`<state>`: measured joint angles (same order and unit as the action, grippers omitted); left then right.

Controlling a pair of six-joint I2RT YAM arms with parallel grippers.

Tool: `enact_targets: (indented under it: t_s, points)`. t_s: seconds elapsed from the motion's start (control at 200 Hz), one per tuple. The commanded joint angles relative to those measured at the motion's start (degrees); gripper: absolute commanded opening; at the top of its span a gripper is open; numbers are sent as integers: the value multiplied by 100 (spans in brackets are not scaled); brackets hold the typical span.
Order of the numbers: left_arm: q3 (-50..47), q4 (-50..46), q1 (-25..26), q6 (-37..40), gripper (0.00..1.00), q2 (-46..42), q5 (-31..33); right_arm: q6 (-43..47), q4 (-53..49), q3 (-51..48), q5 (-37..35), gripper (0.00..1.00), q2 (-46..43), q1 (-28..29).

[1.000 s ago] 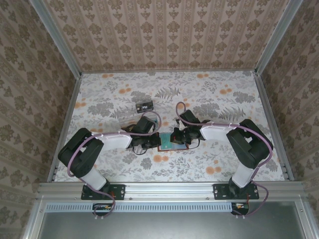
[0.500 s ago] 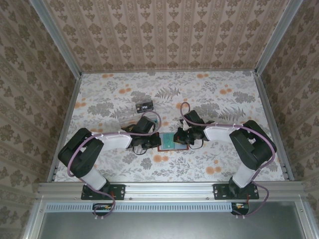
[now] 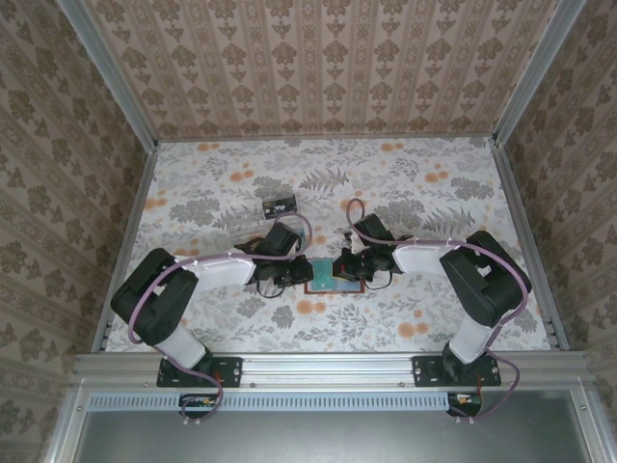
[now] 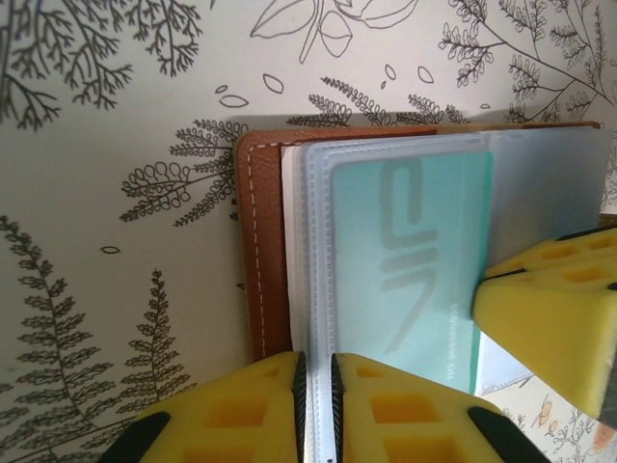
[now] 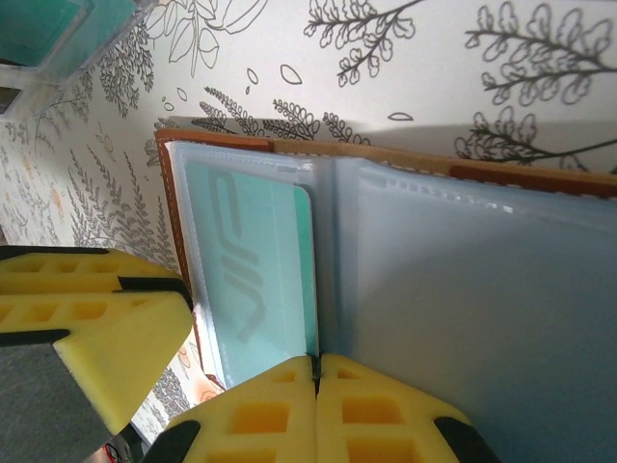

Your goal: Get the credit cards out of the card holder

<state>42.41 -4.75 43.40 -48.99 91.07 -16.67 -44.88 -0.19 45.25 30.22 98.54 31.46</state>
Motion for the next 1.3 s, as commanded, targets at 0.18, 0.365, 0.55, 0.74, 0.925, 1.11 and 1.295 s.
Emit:
enact_targets:
  t_s: [0.18,0.365,0.55,0.74,0.925,1.11,1.295]
  points:
    - [188,-17,-24,85,14,41,-62,138,-31,106,156,0,179,35]
    - [214,10,-25,81,11,106,-56,147,-57,107,143,0,196,35]
    - [256,-58,-7,79,11,328,-57,166,-101,124,131,0,201,36]
    - [310,-491,6,13,0,487,145,247,-183,107,94,0,225,-14]
    - [223,-699,4,-26,0,460,294,377,-327,62,101,0,183,-135]
    - [188,-749,2,-54,0,491,331,478,-466,37,107,0,70,-226]
    - [221,-764,2,-45,0,514,311,542,-544,10,146,0,7,-315]
